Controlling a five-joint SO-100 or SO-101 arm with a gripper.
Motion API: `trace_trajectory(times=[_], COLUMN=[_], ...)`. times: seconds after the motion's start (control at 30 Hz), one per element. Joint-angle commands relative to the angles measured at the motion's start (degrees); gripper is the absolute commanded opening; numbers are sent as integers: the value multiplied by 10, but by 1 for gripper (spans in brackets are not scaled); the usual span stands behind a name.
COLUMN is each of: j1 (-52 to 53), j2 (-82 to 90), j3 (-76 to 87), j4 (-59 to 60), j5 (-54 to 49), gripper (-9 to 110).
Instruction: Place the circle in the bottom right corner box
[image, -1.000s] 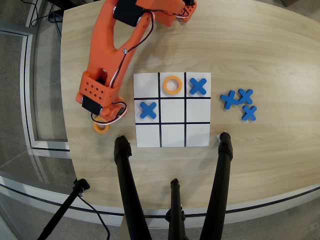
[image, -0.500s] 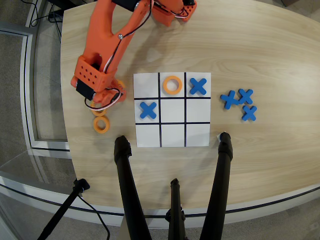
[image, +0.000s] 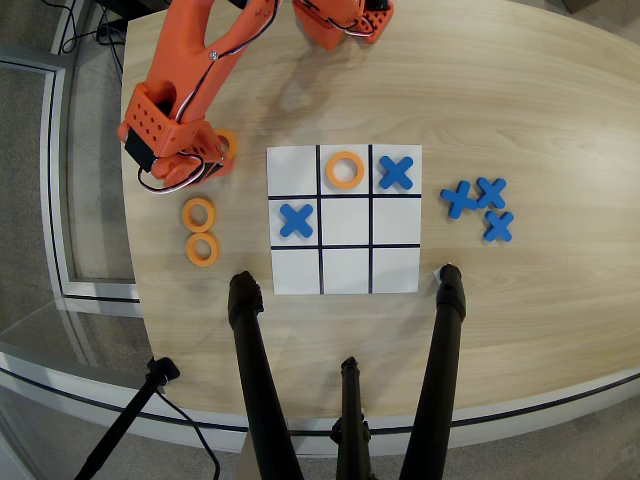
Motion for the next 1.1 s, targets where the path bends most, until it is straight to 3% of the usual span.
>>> trace_trajectory(times=[0.0, 0.33, 0.73, 1.07], j1=[1, -31, -258, -345], j2=[-7, 61, 314, 320], j3=[17, -3, -36, 140], j4=[4, 51, 175, 11], j5=[1, 16, 16, -38], gripper=[0, 0, 0, 0])
